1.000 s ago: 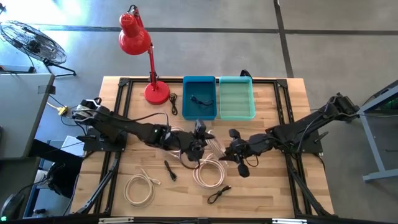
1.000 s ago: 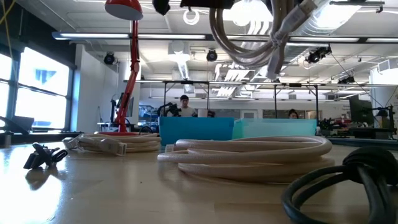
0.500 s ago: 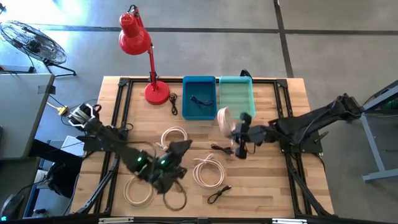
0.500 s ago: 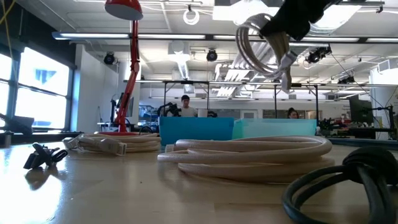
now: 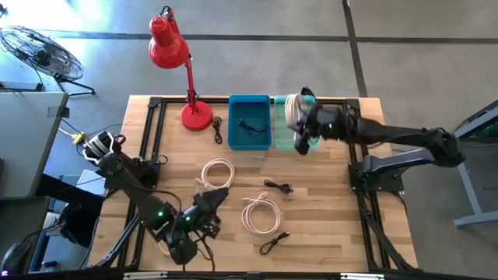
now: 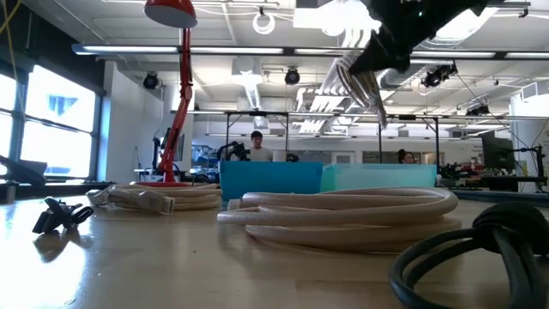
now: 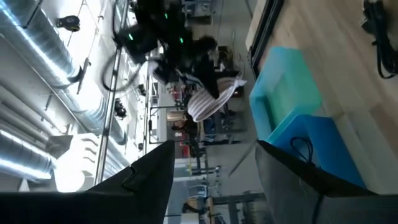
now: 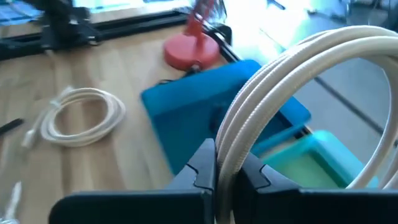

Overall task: Pick & Place USB Port
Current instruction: Put the brown HDMI cable into the green bin

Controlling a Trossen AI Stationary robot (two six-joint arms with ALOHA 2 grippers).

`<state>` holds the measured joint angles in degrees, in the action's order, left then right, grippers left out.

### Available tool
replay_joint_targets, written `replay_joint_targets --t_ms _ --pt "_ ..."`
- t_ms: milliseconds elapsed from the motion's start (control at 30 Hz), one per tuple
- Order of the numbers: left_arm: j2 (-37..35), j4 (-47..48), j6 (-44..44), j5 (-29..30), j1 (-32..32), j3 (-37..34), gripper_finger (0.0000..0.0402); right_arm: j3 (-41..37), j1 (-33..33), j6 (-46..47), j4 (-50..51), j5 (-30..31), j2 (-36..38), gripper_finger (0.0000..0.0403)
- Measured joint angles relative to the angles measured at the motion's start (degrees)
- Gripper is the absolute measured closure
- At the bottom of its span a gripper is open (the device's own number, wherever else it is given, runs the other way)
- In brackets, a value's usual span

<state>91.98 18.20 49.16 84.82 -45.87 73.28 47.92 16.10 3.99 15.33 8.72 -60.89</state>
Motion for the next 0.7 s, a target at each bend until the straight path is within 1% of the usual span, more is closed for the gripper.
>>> replay_joint_targets --t_ms 133,300,433,700 --pt "0.0 0.0 -3.2 -1.8 -0.5 0.0 0.0184 0.0 7.9 0.0 0.7 -5.6 -1.7 0.0389" --pt "0.0 0.0 -4.6 -3.8 -0.4 0.0 0.0184 0.0 13.9 -0.5 1.6 -10.1 -6.6 0.0392" --pt "0.0 0.3 -4.9 -5.0 -0.3 0.0 0.0184 0.0 16.3 -0.6 1.6 -12.2 -12.0 0.0394" --pt "0.0 0.4 -6.6 -5.0 -0.3 0.0 0.0184 0.0 18.0 -1.3 1.6 -12.3 -21.2 0.0383"
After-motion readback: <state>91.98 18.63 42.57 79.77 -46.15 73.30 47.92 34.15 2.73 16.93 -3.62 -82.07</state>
